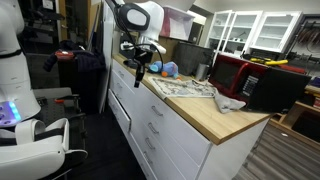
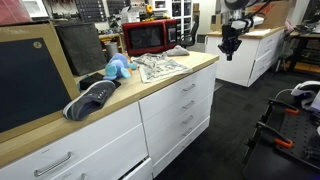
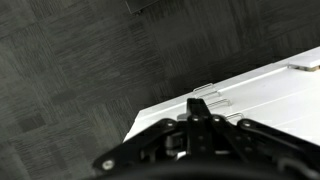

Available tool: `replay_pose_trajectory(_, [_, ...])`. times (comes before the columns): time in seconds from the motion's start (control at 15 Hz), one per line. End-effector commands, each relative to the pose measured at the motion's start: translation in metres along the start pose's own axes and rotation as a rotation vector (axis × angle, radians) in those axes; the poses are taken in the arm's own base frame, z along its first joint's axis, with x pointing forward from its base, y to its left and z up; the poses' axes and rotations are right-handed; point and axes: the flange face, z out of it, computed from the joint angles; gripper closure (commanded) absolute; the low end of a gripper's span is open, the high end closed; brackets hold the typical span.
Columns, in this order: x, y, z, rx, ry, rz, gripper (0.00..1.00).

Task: Close the top drawer

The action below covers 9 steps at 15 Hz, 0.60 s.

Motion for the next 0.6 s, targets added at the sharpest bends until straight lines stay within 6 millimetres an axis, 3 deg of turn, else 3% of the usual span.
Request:
replay_pose_trajectory(0.0, [-0.032, -0.031, -0.056, 0.034, -0.035, 0.009, 1.0])
replay_pose_trajectory(0.2, [-0.05, -0.071, -0.087, 0.072, -0.05, -0.009, 1.0])
replay_pose_trajectory(0.53, [-0.081, -0.131, -0.11, 0.08, -0.052, -0.065, 1.0])
